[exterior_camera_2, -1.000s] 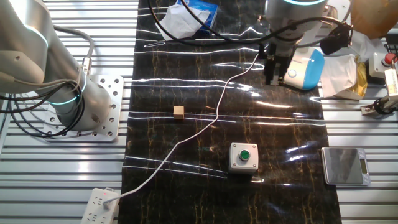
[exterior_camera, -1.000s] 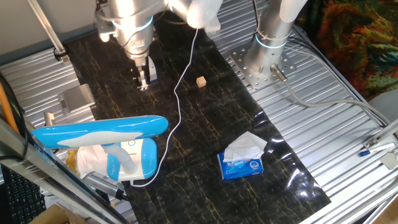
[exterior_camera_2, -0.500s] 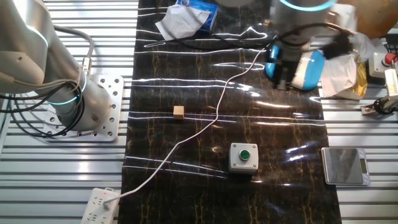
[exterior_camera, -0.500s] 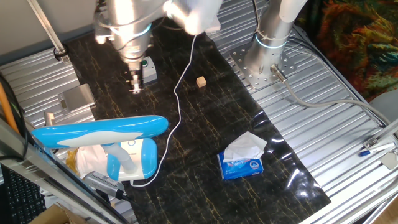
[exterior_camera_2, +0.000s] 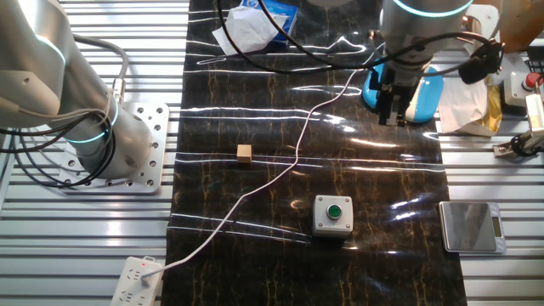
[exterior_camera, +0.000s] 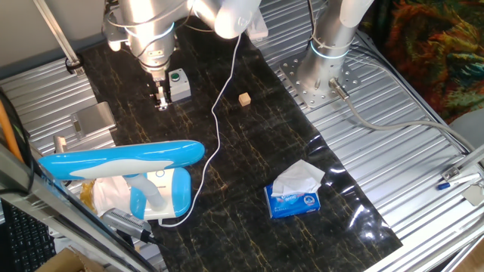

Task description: Turn off the desk lamp by pressing the button

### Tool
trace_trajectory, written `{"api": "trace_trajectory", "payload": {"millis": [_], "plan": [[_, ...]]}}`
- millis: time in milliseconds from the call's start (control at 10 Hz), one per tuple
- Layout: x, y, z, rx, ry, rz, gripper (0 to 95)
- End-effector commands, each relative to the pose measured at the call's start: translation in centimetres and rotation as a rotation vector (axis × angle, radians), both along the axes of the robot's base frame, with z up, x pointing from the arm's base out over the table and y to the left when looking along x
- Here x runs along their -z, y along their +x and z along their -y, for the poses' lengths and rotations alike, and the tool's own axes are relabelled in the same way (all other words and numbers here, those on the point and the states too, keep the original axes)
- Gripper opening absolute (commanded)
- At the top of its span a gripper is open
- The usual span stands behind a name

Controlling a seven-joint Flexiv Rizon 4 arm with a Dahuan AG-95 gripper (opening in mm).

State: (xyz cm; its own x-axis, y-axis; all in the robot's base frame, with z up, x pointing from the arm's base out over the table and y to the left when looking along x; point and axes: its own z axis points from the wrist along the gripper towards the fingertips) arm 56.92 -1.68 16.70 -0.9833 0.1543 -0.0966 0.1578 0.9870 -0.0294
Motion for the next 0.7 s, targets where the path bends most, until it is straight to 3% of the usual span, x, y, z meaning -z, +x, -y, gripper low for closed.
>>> {"api": "trace_trajectory", "payload": {"millis": [100, 500, 700], "plan": [[-0.01, 0.14, -0.02, 0.0, 0.003, -0.01, 0.0], [-0.1, 0.11, -0.03, -0.032, 0.003, -0.015, 0.0], [-0.1, 0.11, -0.03, -0.11, -0.011, -0.078, 0.0]]}}
